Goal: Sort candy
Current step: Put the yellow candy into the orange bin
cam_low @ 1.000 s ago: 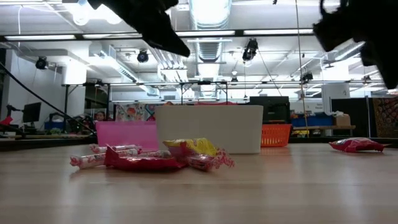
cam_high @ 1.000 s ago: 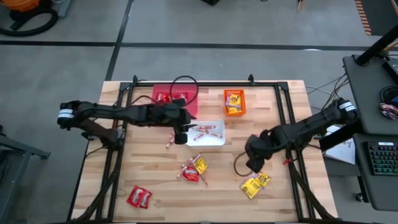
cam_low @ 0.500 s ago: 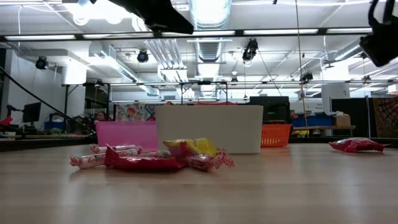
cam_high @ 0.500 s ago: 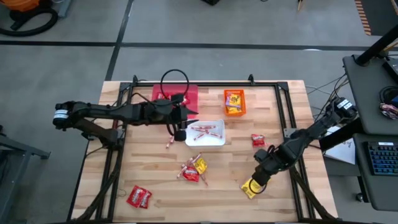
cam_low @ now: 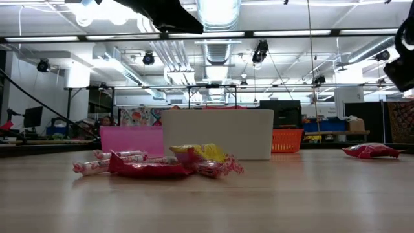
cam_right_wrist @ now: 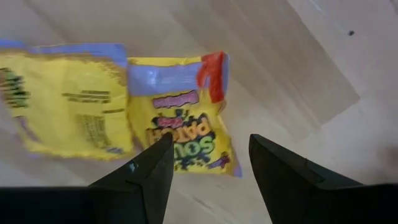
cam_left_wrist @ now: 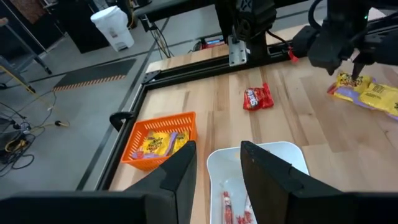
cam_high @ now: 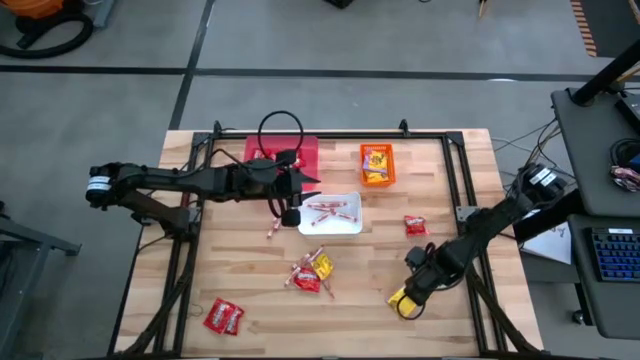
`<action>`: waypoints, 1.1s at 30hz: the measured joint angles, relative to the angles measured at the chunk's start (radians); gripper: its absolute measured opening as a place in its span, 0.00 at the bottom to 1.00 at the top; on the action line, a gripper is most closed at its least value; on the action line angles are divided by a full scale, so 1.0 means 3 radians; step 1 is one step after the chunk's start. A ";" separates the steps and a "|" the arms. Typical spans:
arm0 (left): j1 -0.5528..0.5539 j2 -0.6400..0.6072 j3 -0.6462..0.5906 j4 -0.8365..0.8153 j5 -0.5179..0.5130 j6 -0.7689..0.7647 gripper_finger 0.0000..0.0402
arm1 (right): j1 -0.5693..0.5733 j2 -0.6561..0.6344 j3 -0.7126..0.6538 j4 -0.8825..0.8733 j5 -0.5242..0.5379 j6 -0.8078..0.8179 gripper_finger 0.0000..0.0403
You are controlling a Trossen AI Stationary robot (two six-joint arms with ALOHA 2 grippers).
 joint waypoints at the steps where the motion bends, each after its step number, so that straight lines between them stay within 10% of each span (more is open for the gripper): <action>1: 0.0000 0.0000 0.0000 -0.0002 -0.0001 0.0000 0.27 | 0.0000 0.0029 0.0000 0.0001 0.0001 -0.0011 0.50; 14: 0.0000 0.0000 0.0000 -0.0007 0.0000 -0.0001 0.27 | -0.0029 0.0238 0.0008 0.0044 0.0240 -0.0069 0.47; 33: 0.0000 0.0000 0.0000 -0.0008 -0.0003 -0.0024 0.27 | -0.0033 0.0054 -0.0013 0.0055 0.0567 -0.0160 0.03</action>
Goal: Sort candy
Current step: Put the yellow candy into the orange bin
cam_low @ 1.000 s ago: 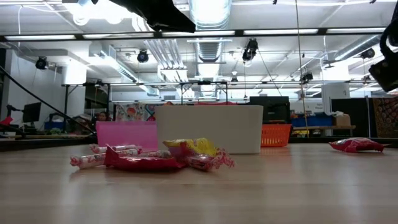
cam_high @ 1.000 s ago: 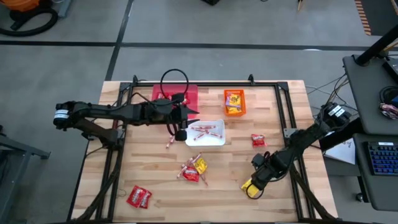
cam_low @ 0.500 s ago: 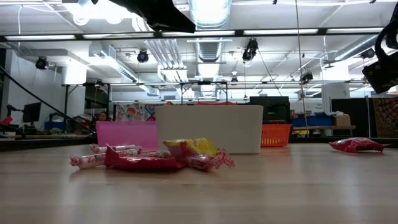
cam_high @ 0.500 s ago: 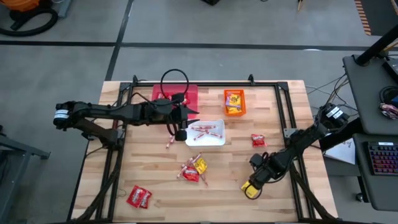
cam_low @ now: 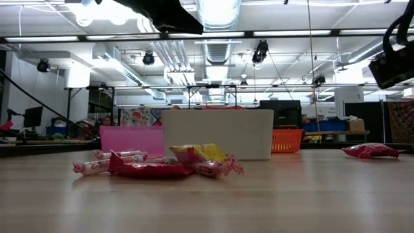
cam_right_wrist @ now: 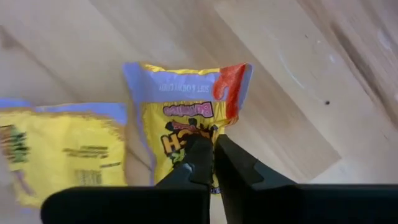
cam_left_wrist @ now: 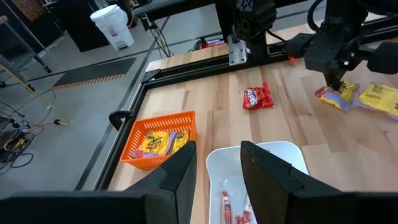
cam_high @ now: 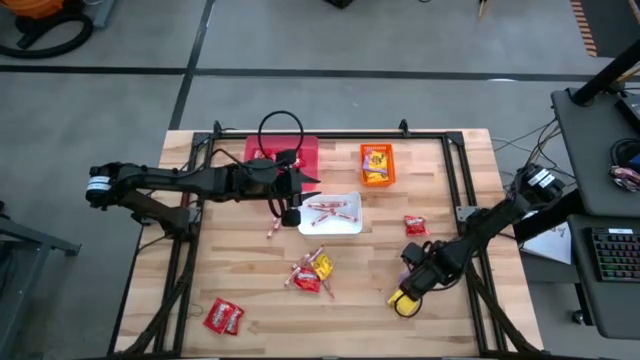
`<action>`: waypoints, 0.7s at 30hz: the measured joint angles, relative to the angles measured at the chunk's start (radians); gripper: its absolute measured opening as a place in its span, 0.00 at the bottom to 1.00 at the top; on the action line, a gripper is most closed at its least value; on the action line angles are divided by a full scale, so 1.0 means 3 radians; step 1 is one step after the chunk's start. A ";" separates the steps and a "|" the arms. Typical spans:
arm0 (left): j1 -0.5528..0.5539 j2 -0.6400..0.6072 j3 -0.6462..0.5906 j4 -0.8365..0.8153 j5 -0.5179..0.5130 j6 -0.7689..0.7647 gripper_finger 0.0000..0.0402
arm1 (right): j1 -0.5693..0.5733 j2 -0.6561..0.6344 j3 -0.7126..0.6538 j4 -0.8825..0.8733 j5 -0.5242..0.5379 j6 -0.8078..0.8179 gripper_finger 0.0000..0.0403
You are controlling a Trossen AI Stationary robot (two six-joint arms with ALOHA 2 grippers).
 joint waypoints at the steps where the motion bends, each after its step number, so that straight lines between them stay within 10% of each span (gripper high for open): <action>1: 0.0000 0.0000 0.0000 0.0000 0.0000 -0.0009 0.27 | 0.0000 -0.0035 0.0000 -0.0001 0.0016 -0.0020 0.02; 14: -0.0004 -0.0036 0.0000 -0.0027 -0.0131 -0.0246 0.27 | -0.0058 -0.0842 0.0001 0.0026 0.1076 -0.0153 0.02; 21: -0.0004 -0.0145 0.0000 -0.0131 -0.0149 -0.0357 0.27 | -0.0574 -0.1175 0.0004 0.0447 0.1638 -0.1155 0.02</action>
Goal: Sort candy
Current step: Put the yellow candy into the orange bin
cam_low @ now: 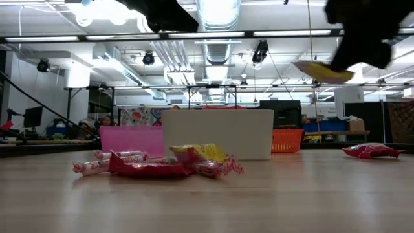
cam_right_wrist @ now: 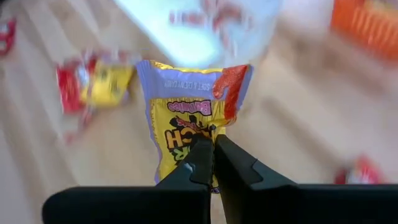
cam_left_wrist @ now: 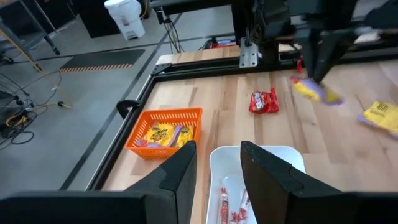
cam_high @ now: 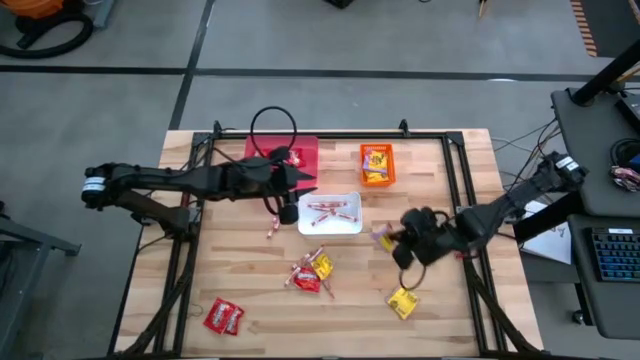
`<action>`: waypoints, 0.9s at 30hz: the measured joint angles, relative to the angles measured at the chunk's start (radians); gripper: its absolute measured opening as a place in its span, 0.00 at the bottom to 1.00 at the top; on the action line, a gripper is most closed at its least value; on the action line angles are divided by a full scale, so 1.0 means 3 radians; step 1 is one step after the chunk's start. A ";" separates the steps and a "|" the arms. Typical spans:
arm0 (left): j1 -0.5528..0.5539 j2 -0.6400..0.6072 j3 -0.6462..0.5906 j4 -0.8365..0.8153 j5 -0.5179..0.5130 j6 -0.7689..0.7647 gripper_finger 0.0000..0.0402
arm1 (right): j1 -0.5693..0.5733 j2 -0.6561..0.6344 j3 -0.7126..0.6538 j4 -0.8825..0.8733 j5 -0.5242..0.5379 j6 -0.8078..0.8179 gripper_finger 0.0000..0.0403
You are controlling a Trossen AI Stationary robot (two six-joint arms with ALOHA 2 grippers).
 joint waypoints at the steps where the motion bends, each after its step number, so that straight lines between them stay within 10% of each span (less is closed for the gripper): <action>1: 0.0000 -0.0016 0.0000 -0.0004 0.0000 -0.0030 0.27 | -0.0119 -0.0010 0.0000 0.0094 0.0016 -0.0182 0.02; 12: -0.0015 -0.0054 0.0001 -0.0293 -0.0001 -0.0378 0.27 | -0.1625 0.0030 0.0001 0.0732 -0.0198 -0.1925 0.02; 27: -0.0036 -0.0056 0.0001 -0.0346 -0.0005 -0.0496 0.27 | -0.2886 0.0305 0.0004 0.0869 -0.0453 -0.1486 0.02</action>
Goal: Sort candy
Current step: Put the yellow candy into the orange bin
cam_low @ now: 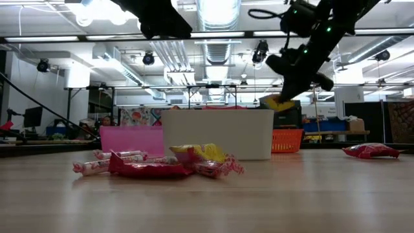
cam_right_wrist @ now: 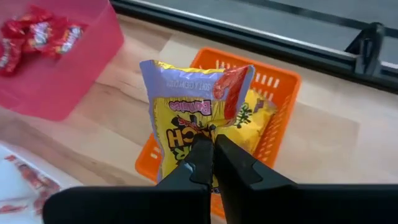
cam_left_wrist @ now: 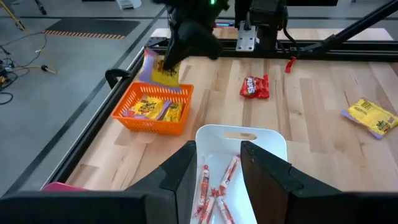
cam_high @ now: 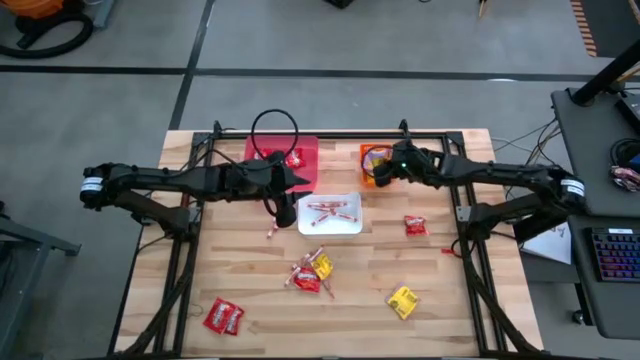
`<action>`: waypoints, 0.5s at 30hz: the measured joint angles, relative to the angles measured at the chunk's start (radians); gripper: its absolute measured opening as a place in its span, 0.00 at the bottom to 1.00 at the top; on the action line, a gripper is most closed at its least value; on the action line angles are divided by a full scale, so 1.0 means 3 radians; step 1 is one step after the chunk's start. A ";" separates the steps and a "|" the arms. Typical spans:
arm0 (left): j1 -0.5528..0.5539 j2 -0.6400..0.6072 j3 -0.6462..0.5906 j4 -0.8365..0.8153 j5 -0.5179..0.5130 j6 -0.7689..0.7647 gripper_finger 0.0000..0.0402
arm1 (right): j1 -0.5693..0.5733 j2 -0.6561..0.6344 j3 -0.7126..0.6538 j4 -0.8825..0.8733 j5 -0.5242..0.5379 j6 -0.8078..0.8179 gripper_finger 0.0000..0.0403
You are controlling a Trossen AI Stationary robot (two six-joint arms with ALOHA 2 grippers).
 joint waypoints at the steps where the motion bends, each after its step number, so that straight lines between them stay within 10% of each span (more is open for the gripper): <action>1: 0.0000 0.0000 0.0000 0.0000 -0.0001 0.0000 0.27 | -0.0007 0.0066 0.0000 0.0076 0.0007 -0.0006 0.02; 15: 0.0000 0.0000 0.0000 0.0026 -0.0004 0.0003 0.27 | -0.0206 0.0720 0.0003 0.0361 0.0023 0.0165 0.02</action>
